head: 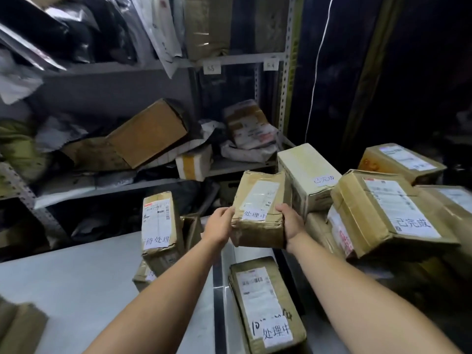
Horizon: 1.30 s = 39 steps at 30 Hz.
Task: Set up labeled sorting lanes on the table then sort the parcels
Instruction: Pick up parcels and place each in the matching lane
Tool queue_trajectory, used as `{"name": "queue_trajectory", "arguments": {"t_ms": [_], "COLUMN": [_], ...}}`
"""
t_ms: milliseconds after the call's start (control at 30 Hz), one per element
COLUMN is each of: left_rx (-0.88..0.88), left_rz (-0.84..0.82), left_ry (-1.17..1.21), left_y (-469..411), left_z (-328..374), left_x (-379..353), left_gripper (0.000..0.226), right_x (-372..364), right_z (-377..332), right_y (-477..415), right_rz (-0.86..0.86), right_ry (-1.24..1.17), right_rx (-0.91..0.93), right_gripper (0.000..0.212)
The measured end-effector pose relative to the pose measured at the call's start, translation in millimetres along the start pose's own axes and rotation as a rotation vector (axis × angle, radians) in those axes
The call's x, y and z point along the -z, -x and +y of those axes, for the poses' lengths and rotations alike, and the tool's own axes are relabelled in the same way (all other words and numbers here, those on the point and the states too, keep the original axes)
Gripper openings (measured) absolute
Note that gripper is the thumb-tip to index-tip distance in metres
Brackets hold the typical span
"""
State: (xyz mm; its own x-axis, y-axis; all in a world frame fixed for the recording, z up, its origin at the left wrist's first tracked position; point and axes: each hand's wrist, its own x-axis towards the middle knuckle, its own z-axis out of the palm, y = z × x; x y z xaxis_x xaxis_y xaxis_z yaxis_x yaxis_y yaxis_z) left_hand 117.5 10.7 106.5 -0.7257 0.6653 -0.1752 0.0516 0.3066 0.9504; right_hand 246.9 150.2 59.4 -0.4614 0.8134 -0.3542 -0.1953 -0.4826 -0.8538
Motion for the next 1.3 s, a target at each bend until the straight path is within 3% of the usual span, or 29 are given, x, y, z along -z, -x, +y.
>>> {"name": "queue_trajectory", "arguments": {"t_ms": [67,267,433,667,933,1300], "left_rx": [-0.009,0.006,0.028,0.062,0.074,0.116], "left_rz": [0.012,0.099,0.107,0.047,0.012,-0.038], "left_ry": [0.019,0.238,0.165,0.163,0.109,0.111], "left_y": [-4.3,-12.8,-23.7,-28.1,-36.6,-38.9], "left_z": [-5.2,-5.6,-18.0,-25.4,-35.9,-41.3], "left_x": [-4.2,-6.1,-5.8,-17.3,-20.1,-26.8], "left_gripper": [0.029,0.02,0.019,0.018,0.018,0.02], "right_x": [-2.0,0.1,4.2,6.1,9.7,19.3], "right_z": [4.8,5.8,2.6,5.6,19.0,46.1], "right_y": [0.8,-13.7,-17.9,-17.5,-31.3,-43.2], "right_rz": [0.026,0.09,0.087,0.093,0.081,0.098], "right_ry": [-0.001,0.045,0.136,0.227,0.339,0.367], "right_rx": [0.008,0.047,0.05,0.021,0.002,-0.07], "right_gripper": [0.056,0.076,0.052,0.042,0.053,0.05]}}
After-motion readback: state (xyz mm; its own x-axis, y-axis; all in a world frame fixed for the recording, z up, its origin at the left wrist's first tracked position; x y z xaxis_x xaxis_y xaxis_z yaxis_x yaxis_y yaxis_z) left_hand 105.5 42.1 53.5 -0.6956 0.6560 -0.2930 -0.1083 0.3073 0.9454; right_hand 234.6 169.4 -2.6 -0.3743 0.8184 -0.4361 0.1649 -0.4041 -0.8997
